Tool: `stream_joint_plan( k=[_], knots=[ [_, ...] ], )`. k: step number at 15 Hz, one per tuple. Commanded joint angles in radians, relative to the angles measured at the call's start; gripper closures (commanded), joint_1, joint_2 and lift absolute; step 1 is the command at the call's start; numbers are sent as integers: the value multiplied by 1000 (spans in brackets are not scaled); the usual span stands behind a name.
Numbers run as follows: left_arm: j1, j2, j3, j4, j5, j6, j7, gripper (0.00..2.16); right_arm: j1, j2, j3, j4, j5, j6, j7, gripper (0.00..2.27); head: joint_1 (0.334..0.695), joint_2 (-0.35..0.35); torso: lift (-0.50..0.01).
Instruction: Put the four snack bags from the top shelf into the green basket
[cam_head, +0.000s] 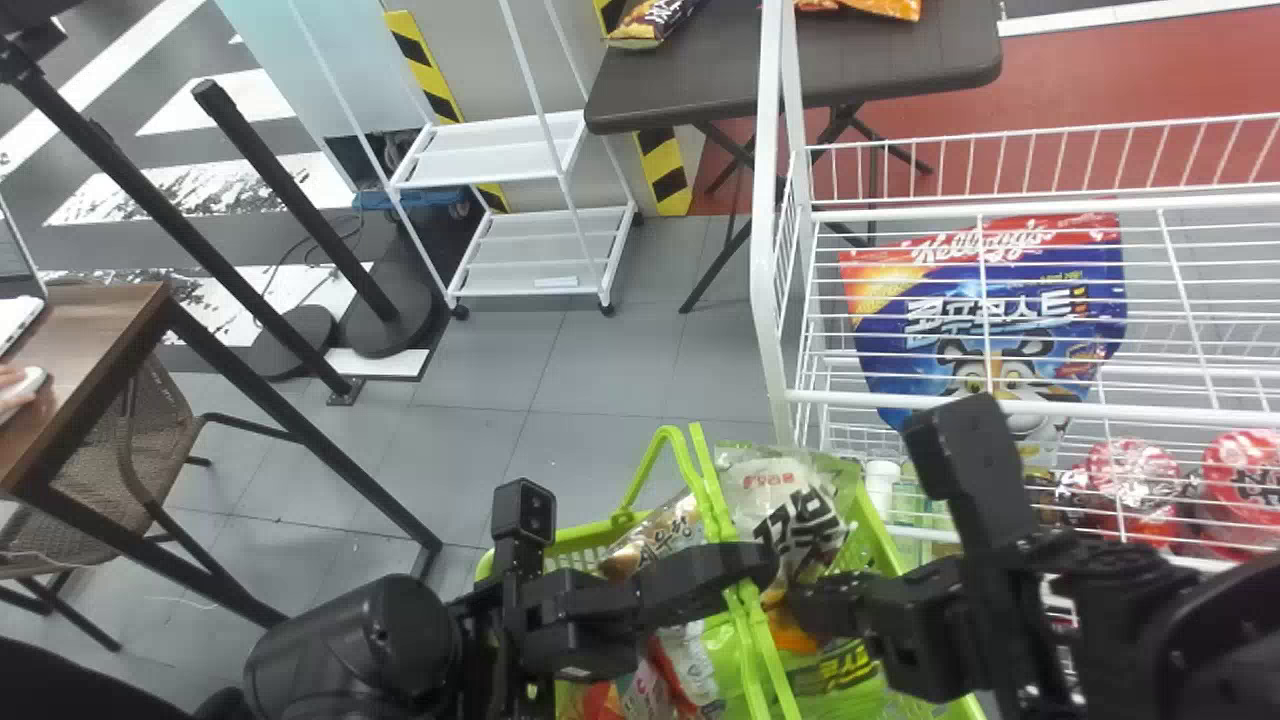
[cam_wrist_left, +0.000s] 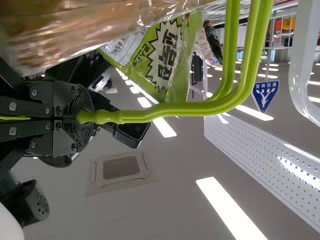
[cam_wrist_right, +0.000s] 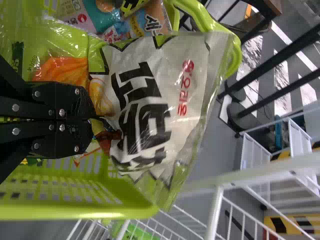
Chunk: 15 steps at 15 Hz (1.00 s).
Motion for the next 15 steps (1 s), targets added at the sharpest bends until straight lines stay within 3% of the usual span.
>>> stream_joint_plan(
  k=[1,2,3,4,5,7,11,13,15],
  knots=[
    [-2,0,-11,0,2,0,-11,2145,-8,2,29,13,-17,54,2,2263,695,350,0],
    [-2,2,-9,0,2,0,-11,2145,-17,1,33,8,-6,140,2,2196,695,350,0],
    [-2,3,-2,0,2,0,-11,2145,-19,-7,26,-5,4,192,2,1575,695,350,0],
    [-2,3,6,1,2,0,-11,2145,-14,-18,10,-41,18,217,4,616,695,350,0],
    [-4,3,18,3,3,0,-11,2148,7,-25,-29,-90,20,238,10,-2,695,350,0],
    [-5,5,27,6,3,0,-11,2148,61,-27,-148,-196,-14,255,45,6,695,350,0],
    [-5,3,27,7,2,-3,-11,2145,108,-18,-470,-318,-209,255,62,53,695,324,0],
    [-5,5,32,9,2,0,-11,2145,105,-2,-580,-317,-190,121,51,63,695,250,0],
    [-4,5,32,9,2,0,-11,2148,72,-4,-602,-223,-28,-198,8,66,695,168,0]
  ],
)
